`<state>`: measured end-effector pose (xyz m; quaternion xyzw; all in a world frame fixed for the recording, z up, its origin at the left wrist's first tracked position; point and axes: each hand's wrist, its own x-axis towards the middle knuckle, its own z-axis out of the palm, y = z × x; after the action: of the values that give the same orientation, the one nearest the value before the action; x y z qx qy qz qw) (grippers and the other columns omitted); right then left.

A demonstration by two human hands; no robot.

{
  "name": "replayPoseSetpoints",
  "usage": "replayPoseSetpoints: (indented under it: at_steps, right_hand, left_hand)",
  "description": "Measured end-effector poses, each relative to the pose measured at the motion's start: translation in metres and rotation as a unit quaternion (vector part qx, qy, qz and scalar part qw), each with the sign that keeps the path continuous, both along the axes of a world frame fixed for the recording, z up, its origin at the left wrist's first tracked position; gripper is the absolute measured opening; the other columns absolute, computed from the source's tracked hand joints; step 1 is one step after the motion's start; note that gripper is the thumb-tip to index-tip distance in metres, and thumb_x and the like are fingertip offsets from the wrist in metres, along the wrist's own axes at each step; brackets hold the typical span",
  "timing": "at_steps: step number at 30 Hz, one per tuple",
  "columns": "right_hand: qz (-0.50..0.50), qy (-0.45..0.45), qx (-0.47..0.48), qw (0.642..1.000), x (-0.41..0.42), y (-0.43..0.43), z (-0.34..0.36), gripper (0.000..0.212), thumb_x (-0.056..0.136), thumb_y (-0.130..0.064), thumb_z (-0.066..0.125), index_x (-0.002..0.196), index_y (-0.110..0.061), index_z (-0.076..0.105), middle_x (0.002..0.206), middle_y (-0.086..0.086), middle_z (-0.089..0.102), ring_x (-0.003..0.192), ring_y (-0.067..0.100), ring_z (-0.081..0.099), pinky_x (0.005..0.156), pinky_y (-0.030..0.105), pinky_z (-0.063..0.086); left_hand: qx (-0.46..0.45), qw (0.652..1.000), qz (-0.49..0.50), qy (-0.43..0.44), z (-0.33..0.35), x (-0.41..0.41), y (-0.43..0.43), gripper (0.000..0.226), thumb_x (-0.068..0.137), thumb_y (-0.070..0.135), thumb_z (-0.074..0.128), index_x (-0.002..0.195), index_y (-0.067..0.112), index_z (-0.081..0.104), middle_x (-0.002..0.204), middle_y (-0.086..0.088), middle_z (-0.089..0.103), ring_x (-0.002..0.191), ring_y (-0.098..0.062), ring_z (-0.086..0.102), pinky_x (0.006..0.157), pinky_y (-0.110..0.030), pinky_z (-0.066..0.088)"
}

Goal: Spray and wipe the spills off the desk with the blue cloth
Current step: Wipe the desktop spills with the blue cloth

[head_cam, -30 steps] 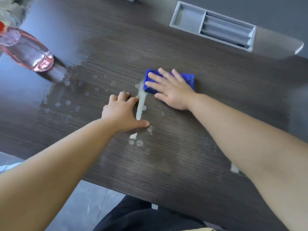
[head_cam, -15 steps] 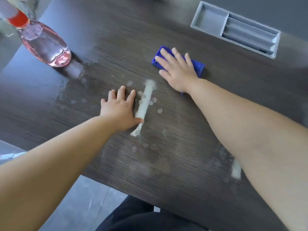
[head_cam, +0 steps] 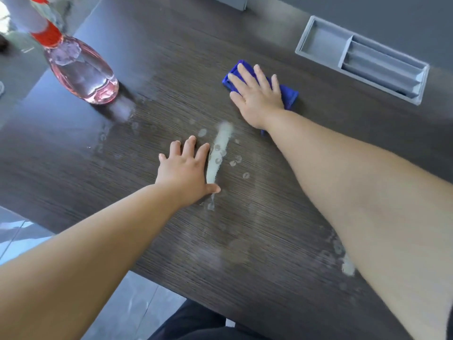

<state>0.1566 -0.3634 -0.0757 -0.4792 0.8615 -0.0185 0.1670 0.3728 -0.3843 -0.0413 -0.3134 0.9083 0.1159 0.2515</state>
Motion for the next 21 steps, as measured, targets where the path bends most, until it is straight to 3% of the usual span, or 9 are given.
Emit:
replayPoseSetpoints:
  at_steps: [2, 3, 6, 9, 11, 14, 16, 19, 21]
  right_hand:
    - [-0.062, 0.021, 0.008, 0.998, 0.025, -0.015, -0.003, 0.055, 0.099, -0.05, 0.017, 0.15, -0.035, 0.006, 0.159, -0.009, -0.008, 0.146, 0.024, -0.011, 0.113, 0.053, -0.009]
    - [-0.047, 0.029, 0.013, 0.998, 0.042, -0.016, -0.003, 0.056, 0.099, -0.052, 0.016, 0.15, -0.033, 0.003, 0.159, -0.007, -0.009, 0.146, 0.025, -0.012, 0.113, 0.054, -0.009]
    - [0.12, 0.041, 0.004, 0.992, 0.069, 0.005, -0.002, 0.056, 0.099, -0.051, 0.018, 0.15, -0.034, 0.003, 0.16, -0.007, -0.008, 0.146, 0.024, -0.011, 0.114, 0.053, -0.007]
    - [0.243, 0.037, -0.002, 0.969, 0.051, 0.031, 0.001, 0.052, 0.1, -0.046, 0.023, 0.149, -0.036, 0.009, 0.159, -0.011, -0.002, 0.147, 0.02, -0.007, 0.116, 0.049, -0.006]
    - [0.194, 0.037, -0.004, 0.98, 0.041, 0.031, -0.003, 0.05, 0.101, -0.045, 0.024, 0.149, -0.038, 0.013, 0.159, -0.012, 0.001, 0.147, 0.02, -0.005, 0.115, 0.048, -0.006]
    - [0.003, 0.042, -0.009, 0.999, 0.07, 0.009, -0.006, 0.054, 0.099, -0.049, 0.021, 0.15, -0.034, 0.009, 0.16, -0.008, -0.003, 0.146, 0.024, -0.007, 0.114, 0.053, -0.006]
    - [-0.023, 0.05, -0.008, 0.998, 0.111, 0.002, -0.007, 0.059, 0.098, -0.052, 0.02, 0.151, -0.031, 0.004, 0.16, -0.004, -0.008, 0.146, 0.028, -0.01, 0.113, 0.056, -0.007]
    - [0.165, 0.034, -0.011, 0.986, 0.157, 0.025, -0.005, 0.059, 0.097, -0.054, 0.021, 0.15, -0.033, 0.007, 0.16, -0.004, -0.006, 0.146, 0.028, -0.009, 0.112, 0.055, -0.009]
    - [0.313, 0.013, -0.035, 0.949, 0.153, 0.049, -0.006, 0.056, 0.095, -0.052, 0.024, 0.148, -0.034, 0.022, 0.159, -0.005, 0.013, 0.146, 0.028, 0.006, 0.113, 0.052, -0.005]
  left_hand:
    - [-0.001, 1.0, 0.004, 0.007, 0.001, 0.0, -0.001, 0.102, 0.073, 0.069, 0.057, 0.15, 0.024, 0.008, 0.156, -0.005, 0.004, 0.138, -0.033, 0.012, 0.111, -0.056, 0.025]
    - [0.002, 1.0, 0.006, 0.013, 0.001, 0.0, -0.001, 0.102, 0.072, 0.069, 0.059, 0.149, 0.023, 0.01, 0.156, -0.004, 0.006, 0.138, -0.032, 0.013, 0.11, -0.055, 0.027]
    - [0.004, 0.997, 0.041, 0.06, 0.004, 0.004, -0.002, 0.1, 0.066, 0.065, 0.068, 0.143, 0.02, 0.024, 0.149, 0.001, 0.021, 0.132, -0.027, 0.023, 0.101, -0.047, 0.04]
    - [0.004, 0.987, 0.094, 0.13, 0.006, 0.016, -0.009, 0.082, 0.069, 0.058, 0.071, 0.133, 0.02, 0.038, 0.138, 0.003, 0.036, 0.126, -0.022, 0.035, 0.091, -0.038, 0.042]
    - [0.007, 0.978, 0.119, 0.17, 0.005, 0.027, -0.017, 0.064, 0.076, 0.047, 0.069, 0.127, 0.018, 0.045, 0.133, -0.001, 0.041, 0.123, -0.025, 0.038, 0.095, -0.036, 0.039]
    - [-0.013, 0.966, 0.176, 0.187, 0.004, 0.048, -0.025, 0.043, 0.084, 0.028, 0.061, 0.123, 0.015, 0.048, 0.133, -0.005, 0.041, 0.126, -0.028, 0.033, 0.1, -0.037, 0.035]
    - [-0.019, 0.958, 0.221, 0.183, 0.002, 0.057, -0.025, 0.038, 0.084, 0.021, 0.057, 0.121, 0.013, 0.049, 0.132, -0.008, 0.041, 0.126, -0.03, 0.031, 0.1, -0.04, 0.035]
    - [-0.014, 0.955, 0.236, 0.177, 0.0, 0.069, -0.018, 0.039, 0.082, 0.015, 0.055, 0.121, 0.011, 0.049, 0.131, -0.011, 0.042, 0.124, -0.032, 0.032, 0.1, -0.04, 0.034]
    - [-0.007, 0.955, 0.235, 0.178, 0.0, 0.073, -0.01, 0.041, 0.083, 0.015, 0.055, 0.122, 0.011, 0.048, 0.132, -0.01, 0.041, 0.125, -0.031, 0.031, 0.1, -0.039, 0.033]
